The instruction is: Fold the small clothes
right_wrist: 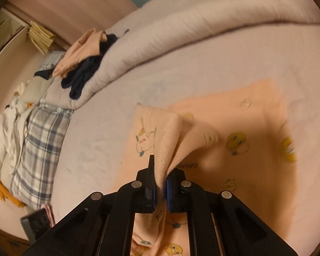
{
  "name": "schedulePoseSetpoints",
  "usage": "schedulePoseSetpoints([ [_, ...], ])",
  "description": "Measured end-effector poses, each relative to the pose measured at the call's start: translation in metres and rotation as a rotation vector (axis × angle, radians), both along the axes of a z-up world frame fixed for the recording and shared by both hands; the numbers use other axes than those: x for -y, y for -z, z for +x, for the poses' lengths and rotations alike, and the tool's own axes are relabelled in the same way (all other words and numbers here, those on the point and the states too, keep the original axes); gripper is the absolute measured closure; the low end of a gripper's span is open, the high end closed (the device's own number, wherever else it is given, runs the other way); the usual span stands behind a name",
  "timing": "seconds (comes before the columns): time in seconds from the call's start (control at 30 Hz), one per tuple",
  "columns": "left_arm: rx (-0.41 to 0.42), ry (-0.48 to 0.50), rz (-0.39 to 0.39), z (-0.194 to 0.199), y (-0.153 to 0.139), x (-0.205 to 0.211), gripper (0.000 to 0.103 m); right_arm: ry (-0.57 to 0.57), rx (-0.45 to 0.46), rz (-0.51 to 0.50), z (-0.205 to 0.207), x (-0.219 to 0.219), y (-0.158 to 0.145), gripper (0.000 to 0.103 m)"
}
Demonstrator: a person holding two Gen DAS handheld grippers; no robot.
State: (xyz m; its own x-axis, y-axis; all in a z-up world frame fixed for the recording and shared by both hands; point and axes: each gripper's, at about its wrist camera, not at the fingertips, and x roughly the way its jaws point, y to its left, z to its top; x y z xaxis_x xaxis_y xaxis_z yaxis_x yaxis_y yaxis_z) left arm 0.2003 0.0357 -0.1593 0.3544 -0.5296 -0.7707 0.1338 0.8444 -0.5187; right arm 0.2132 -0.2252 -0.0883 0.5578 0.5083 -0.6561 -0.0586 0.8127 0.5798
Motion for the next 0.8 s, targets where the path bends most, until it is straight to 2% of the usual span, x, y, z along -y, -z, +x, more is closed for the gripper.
schedulePoseSetpoints([
  [0.2,0.004,0.026,-0.016,-0.001,-0.002,0.012,0.063,0.023,-0.018,-0.039,0.001,0.025,-0.006,0.094],
  [0.4,0.004,0.033,-0.016,0.008,-0.001,0.020,0.063,0.053,-0.036,-0.065,0.002,0.032,-0.007,0.094],
  [0.53,0.015,0.036,-0.017,-0.002,-0.008,0.014,0.063,0.062,-0.047,-0.073,0.003,0.037,-0.007,0.094],
  [0.8,0.036,0.022,-0.040,0.002,-0.015,0.009,0.063,0.088,-0.069,-0.075,0.004,0.051,-0.010,0.094],
])
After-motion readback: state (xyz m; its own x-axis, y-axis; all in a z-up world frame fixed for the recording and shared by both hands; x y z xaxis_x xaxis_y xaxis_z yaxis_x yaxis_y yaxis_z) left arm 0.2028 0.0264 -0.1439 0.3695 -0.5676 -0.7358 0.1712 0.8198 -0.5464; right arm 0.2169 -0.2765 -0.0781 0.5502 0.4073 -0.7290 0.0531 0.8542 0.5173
